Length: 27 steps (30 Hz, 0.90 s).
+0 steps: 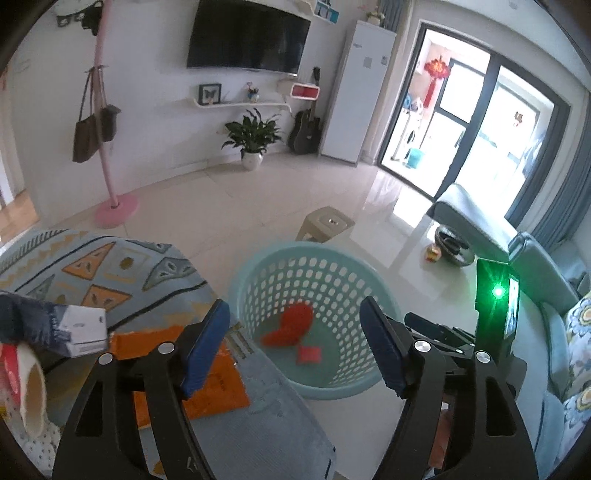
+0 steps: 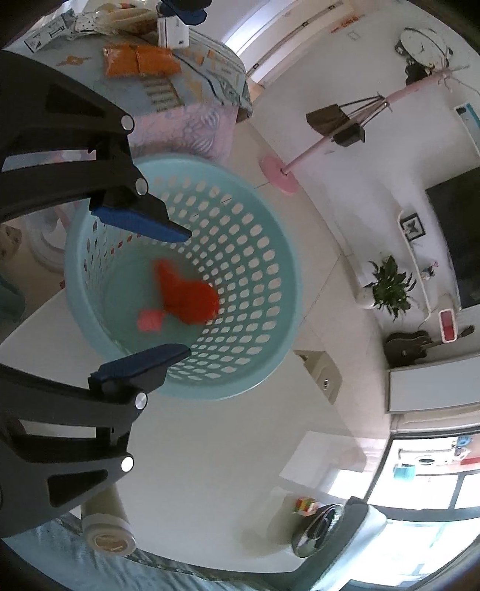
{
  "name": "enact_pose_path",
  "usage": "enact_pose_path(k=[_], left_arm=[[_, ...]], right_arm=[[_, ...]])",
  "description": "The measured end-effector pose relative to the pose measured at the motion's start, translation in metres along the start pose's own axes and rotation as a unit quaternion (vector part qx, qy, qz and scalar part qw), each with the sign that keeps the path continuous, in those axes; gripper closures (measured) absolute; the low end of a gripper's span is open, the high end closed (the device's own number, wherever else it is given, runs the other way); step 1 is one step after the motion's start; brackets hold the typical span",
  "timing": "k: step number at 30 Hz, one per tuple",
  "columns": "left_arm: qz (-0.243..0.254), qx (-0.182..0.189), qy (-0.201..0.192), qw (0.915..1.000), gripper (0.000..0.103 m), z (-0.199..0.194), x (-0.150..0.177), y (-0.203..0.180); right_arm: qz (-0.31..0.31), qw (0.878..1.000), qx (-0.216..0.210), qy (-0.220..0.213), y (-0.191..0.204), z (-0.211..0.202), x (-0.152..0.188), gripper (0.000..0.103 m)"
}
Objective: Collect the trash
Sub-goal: 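Carry both bags over the blue basket and open both tools to drop them, then grasp the red playing-card box with the left tool while the right tool grasps the orange wrapper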
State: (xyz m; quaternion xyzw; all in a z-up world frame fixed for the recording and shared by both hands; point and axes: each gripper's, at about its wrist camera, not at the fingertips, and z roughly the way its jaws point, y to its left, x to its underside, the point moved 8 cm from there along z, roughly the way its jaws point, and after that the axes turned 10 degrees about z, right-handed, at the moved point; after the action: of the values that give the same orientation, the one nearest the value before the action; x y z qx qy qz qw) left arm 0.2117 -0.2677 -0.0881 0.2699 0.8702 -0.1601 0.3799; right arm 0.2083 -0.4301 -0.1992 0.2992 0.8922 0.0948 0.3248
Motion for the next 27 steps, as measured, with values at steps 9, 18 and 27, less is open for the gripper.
enact_pose_path(k=[9, 18, 27], left_arm=[[-0.025, -0.023, -0.061, 0.9975, 0.032, -0.063, -0.006, 0.019], [-0.080, -0.116, -0.147, 0.9792, 0.030, -0.179, 0.013, 0.089], [-0.155, -0.307, -0.125, 0.9307, 0.020, -0.271, 0.106, 0.226]], right_arm=[[-0.070, 0.995, -0.054, -0.040, 0.069, -0.051, 0.005, 0.049], [-0.166, 0.974, -0.133, -0.077, 0.154, -0.093, 0.035, 0.044], [-0.215, 0.964, -0.146, -0.061, 0.202, -0.078, 0.068, 0.039]])
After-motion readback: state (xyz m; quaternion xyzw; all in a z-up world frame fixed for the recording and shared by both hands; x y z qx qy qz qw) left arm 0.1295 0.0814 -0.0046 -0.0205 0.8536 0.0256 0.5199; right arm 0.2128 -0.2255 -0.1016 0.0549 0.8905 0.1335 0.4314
